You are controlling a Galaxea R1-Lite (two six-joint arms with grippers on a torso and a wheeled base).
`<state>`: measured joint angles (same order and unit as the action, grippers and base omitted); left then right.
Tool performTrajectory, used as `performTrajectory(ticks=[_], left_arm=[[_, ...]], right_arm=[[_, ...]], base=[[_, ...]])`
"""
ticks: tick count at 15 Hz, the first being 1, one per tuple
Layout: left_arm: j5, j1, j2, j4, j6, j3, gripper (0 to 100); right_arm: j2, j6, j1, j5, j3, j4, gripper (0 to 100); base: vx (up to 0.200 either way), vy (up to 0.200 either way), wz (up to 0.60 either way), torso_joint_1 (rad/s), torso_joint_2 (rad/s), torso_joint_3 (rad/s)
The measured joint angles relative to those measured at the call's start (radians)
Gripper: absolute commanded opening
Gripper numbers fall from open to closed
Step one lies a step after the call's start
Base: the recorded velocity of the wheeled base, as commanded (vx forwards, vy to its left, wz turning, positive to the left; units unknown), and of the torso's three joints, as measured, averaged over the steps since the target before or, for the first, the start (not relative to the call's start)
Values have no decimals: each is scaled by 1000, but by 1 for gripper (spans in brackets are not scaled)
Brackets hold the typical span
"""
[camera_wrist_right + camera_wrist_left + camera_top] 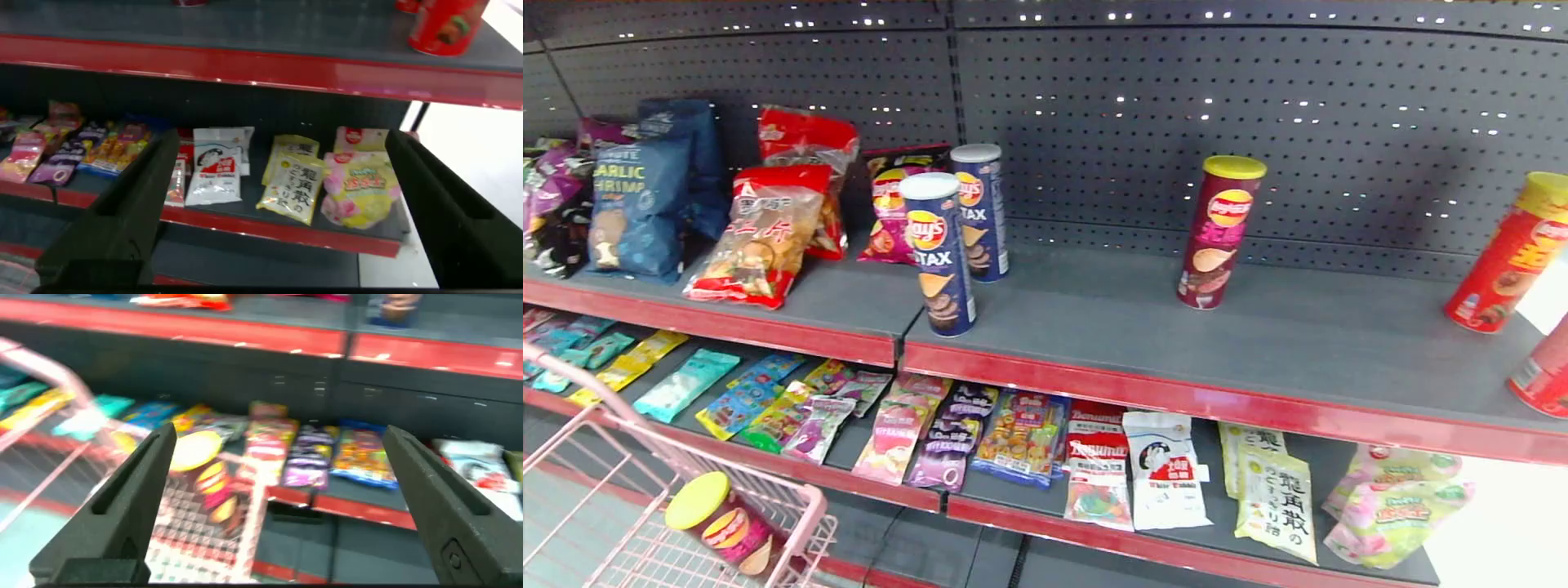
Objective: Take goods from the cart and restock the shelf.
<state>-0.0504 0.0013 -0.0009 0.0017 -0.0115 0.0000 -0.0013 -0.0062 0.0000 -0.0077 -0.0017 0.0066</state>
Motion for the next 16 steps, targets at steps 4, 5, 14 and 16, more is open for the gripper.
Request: performTrajectory(ticks=[4, 5, 14, 16], left_arm=[[0, 0, 0, 0, 0, 0, 100], [0, 0, 0, 0, 0, 0, 100], [0, 0, 0, 0, 0, 0, 100], [0, 0, 0, 0, 0, 0, 100]], right_arm=[[0, 0, 0, 0, 0, -1, 100], [0, 0, 0, 1, 0, -1, 100], [0, 1, 0, 3, 0, -2, 100], [0, 1, 0, 3, 0, -1, 100]], base=[[0, 0, 600, 1, 0, 2], [0, 0, 600, 7, -7, -2], [0, 0, 0, -119, 284, 163], [0, 0, 0, -154, 390, 234]])
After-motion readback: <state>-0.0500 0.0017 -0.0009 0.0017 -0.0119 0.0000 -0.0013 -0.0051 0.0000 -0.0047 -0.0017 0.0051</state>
